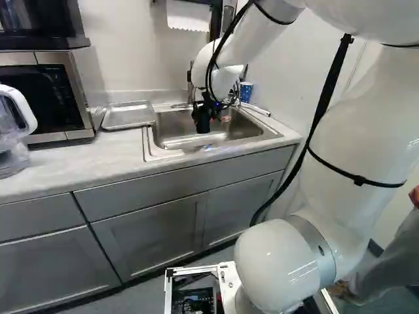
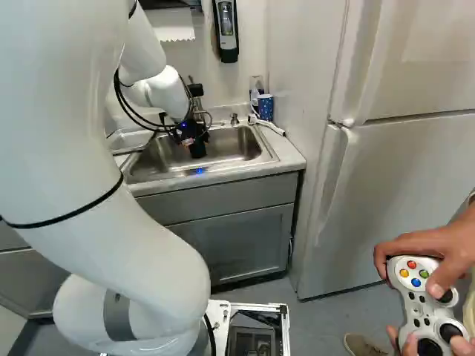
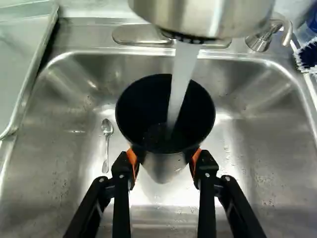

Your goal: Rinse the cup and place it in the tray

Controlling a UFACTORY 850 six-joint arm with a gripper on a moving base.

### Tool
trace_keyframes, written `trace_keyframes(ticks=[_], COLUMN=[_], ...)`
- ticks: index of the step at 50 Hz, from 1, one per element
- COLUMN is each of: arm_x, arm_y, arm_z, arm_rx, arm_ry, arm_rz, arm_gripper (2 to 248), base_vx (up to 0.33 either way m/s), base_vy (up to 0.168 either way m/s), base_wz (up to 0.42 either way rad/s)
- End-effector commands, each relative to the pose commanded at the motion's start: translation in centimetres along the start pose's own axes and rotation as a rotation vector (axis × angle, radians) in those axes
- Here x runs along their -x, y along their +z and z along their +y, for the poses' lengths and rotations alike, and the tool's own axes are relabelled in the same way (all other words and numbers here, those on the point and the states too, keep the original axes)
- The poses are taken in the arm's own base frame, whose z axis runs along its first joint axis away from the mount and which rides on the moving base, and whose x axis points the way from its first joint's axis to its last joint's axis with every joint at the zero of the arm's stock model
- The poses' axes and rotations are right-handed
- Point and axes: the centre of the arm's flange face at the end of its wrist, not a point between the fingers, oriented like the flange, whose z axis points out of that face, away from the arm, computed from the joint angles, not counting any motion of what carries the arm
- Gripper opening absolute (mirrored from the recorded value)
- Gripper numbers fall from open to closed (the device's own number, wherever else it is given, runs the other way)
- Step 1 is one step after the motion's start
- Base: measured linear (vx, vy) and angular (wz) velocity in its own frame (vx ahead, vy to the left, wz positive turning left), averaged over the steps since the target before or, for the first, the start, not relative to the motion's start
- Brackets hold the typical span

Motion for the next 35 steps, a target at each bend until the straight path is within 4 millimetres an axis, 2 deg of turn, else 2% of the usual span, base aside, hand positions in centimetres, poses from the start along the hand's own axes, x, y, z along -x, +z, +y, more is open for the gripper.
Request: trace_keyframes(ticks=[35], arm_x=[0.00], arm_y=[0.00], arm_z=[0.00], arm_rx=[0.000], arm_ry=[0.000], arm_rz=[0.000], arm_gripper=[121], base_vx=[0.000], base_vy=[0.000], base_wz=[0.000])
